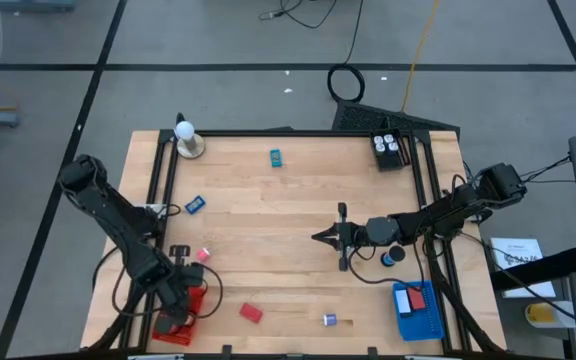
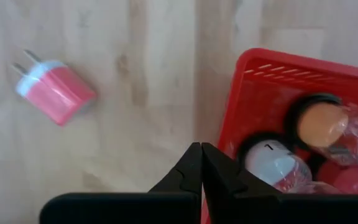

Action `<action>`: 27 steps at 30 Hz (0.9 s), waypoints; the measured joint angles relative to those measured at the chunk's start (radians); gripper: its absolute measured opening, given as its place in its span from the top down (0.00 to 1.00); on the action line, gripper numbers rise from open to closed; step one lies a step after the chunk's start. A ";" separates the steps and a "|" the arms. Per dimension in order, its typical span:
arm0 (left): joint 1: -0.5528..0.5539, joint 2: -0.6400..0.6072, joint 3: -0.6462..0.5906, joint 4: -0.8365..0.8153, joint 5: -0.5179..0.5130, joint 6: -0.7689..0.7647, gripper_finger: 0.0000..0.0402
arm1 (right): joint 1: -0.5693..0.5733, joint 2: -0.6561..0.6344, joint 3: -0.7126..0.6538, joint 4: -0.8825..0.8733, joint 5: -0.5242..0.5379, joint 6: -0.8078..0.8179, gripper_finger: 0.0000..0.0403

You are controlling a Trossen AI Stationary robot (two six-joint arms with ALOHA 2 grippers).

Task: Pick & Place Office items
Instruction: Put the white hourglass into the red bin

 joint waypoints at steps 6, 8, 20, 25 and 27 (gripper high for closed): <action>-0.016 0.000 0.030 -0.008 -0.019 0.000 0.98 | 0.000 0.000 0.000 0.000 0.000 0.000 1.00; -0.016 0.000 0.040 -0.009 -0.029 0.011 0.99 | 0.000 0.000 0.000 -0.001 0.000 0.000 1.00; -0.056 0.000 0.052 0.055 0.017 -0.008 0.98 | 0.000 0.000 0.000 -0.006 0.000 0.000 1.00; -0.068 0.000 0.046 0.062 0.017 -0.019 0.99 | 0.000 0.000 0.000 -0.009 0.000 0.000 1.00; -0.067 0.000 0.038 0.063 0.017 -0.019 0.98 | 0.000 0.000 0.000 -0.009 0.000 0.000 1.00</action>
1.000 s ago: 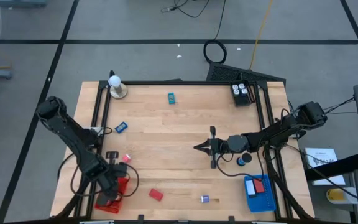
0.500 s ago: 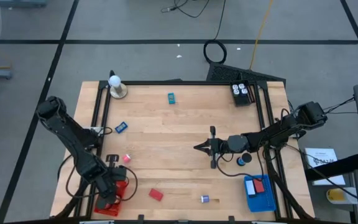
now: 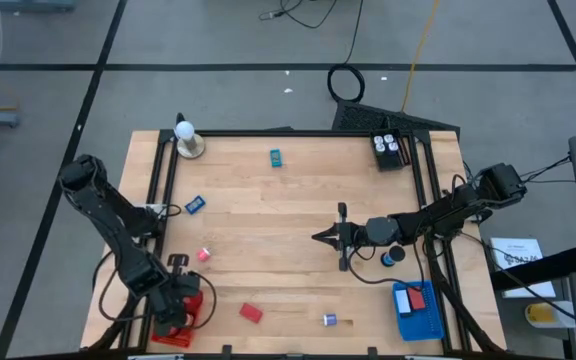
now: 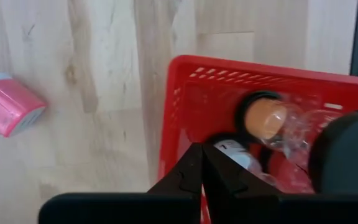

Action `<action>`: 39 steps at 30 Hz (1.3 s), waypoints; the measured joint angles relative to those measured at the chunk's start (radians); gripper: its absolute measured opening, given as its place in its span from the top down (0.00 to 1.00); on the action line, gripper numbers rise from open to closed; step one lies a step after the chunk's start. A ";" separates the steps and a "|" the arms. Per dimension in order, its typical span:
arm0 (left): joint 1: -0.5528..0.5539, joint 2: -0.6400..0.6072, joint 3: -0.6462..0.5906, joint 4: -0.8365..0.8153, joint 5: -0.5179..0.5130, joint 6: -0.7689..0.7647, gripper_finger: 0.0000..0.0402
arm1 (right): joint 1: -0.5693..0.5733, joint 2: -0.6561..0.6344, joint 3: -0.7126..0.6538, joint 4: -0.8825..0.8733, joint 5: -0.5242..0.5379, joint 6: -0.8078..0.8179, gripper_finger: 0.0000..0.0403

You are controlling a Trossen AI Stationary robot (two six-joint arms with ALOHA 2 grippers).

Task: Pick & Place Office items
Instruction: Put the white hourglass into the red bin

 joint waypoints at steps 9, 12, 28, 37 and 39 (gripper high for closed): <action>0.000 0.000 -0.043 0.055 0.001 0.004 0.98 | 0.000 0.000 0.000 0.000 0.000 0.000 1.00; 0.000 0.000 -0.071 0.108 0.003 0.008 0.98 | 0.000 0.000 0.000 0.000 0.000 0.000 1.00; 0.000 0.010 -0.093 0.130 0.037 -0.010 0.99 | 0.000 0.000 0.000 -0.004 -0.001 0.000 1.00; 0.000 0.045 -0.090 0.153 0.087 0.000 0.99 | 0.000 0.000 0.000 -0.004 -0.002 0.000 1.00; 0.000 0.047 -0.090 0.160 0.095 0.000 0.99 | 0.000 0.000 0.000 -0.004 -0.002 0.000 1.00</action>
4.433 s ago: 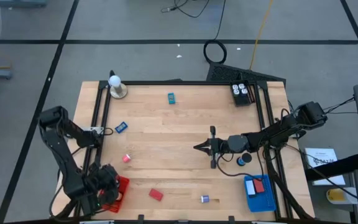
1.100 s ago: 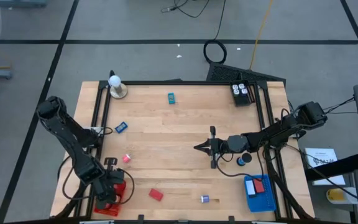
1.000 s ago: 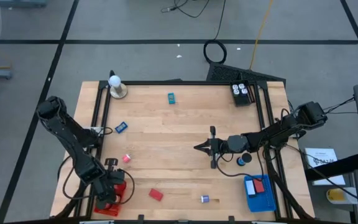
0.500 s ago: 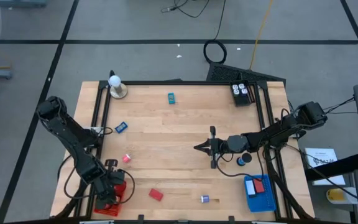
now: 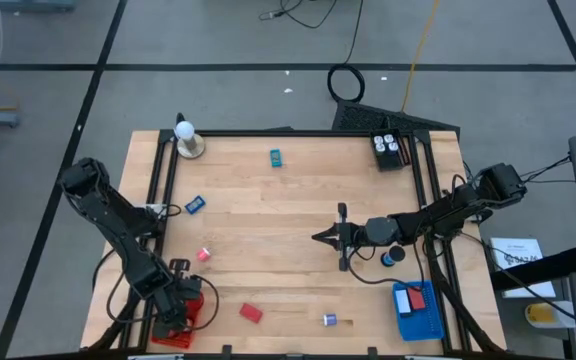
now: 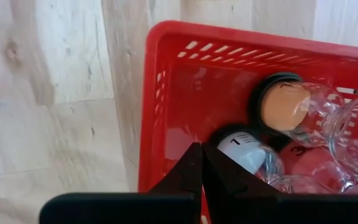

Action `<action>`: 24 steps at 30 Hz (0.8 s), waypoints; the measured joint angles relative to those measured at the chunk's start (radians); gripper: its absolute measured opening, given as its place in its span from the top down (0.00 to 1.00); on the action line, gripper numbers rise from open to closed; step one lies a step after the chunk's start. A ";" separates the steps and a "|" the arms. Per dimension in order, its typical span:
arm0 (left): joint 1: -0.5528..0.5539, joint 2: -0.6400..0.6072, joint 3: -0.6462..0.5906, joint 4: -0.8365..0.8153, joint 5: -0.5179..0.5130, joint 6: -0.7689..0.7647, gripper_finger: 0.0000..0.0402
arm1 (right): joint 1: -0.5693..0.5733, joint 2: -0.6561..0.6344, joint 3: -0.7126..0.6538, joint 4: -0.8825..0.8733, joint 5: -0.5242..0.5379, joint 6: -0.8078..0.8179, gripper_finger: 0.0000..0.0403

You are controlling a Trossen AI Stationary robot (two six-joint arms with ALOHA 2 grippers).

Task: Pick & Place Office items
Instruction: Put the white hourglass into the red bin, then put the pink charger adapter into the black bin

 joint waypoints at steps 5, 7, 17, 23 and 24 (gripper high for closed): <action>0.000 0.001 0.003 -0.007 0.018 -0.004 0.99 | 0.000 0.000 0.000 0.000 0.000 0.000 1.00; 0.000 -0.001 0.005 -0.012 0.010 -0.004 0.99 | 0.000 0.000 0.000 0.000 0.000 0.000 1.00; 0.000 -0.072 0.005 -0.015 -0.065 -0.020 0.99 | 0.000 0.000 0.000 0.000 0.000 0.000 1.00; 0.001 -0.158 0.005 -0.015 -0.167 -0.005 0.98 | 0.000 0.000 0.000 0.000 0.000 -0.002 1.00; 0.002 -0.175 0.005 -0.016 -0.195 0.004 0.99 | 0.000 0.000 0.000 0.000 0.000 -0.005 1.00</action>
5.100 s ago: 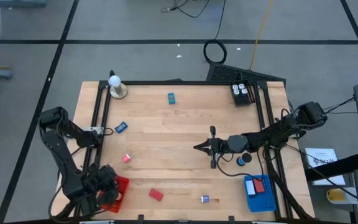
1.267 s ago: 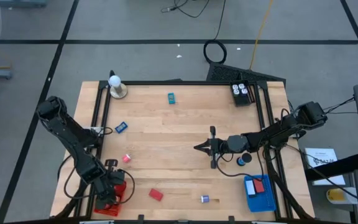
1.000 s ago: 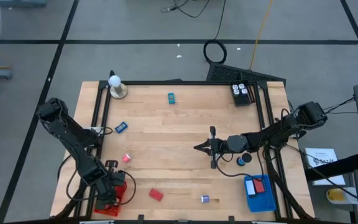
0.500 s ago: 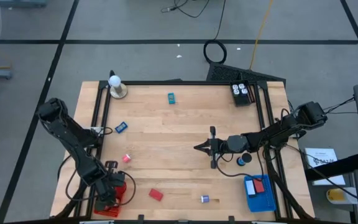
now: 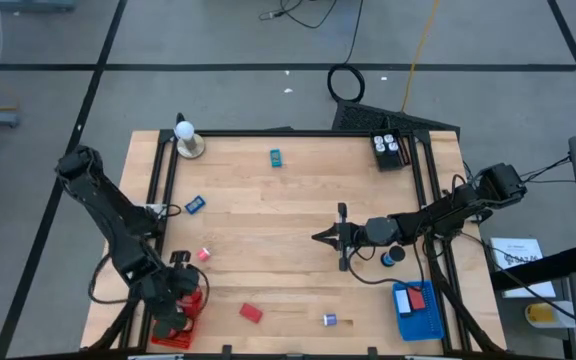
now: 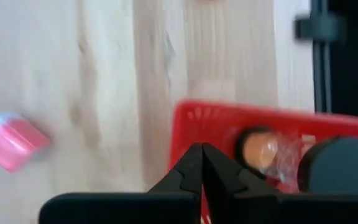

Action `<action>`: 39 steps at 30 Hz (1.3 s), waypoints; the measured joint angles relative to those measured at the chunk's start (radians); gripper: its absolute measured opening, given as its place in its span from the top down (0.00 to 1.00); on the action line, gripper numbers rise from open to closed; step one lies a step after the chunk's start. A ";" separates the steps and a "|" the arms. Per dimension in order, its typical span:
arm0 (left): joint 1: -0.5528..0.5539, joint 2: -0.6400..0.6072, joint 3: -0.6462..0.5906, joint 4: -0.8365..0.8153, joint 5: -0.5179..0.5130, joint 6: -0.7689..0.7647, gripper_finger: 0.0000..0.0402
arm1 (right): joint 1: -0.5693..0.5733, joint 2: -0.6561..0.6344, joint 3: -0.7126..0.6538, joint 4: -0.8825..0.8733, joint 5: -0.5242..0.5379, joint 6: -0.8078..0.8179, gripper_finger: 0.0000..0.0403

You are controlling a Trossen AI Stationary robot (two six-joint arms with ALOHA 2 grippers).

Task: Pick & Place Office items
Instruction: Put the pink charger adapter into the black bin

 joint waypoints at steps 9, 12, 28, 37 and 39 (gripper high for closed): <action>0.107 -0.114 0.000 -0.154 -0.333 -0.243 0.94 | 0.000 0.000 0.000 0.003 0.001 -0.004 1.00; 0.151 -0.112 0.000 -0.195 -0.329 -0.276 0.90 | 0.000 0.000 0.000 0.003 0.001 -0.004 1.00; 0.275 -0.052 -0.075 -0.258 -0.224 -0.409 0.28 | 0.000 0.000 0.000 -0.001 0.003 -0.004 1.00; 0.275 -0.053 -0.229 -0.148 -0.178 -0.471 0.22 | 0.000 0.000 0.000 -0.001 0.003 -0.004 1.00; 0.276 -0.052 -0.246 -0.102 -0.168 -0.456 0.24 | 0.000 0.000 0.000 0.000 0.003 -0.004 1.00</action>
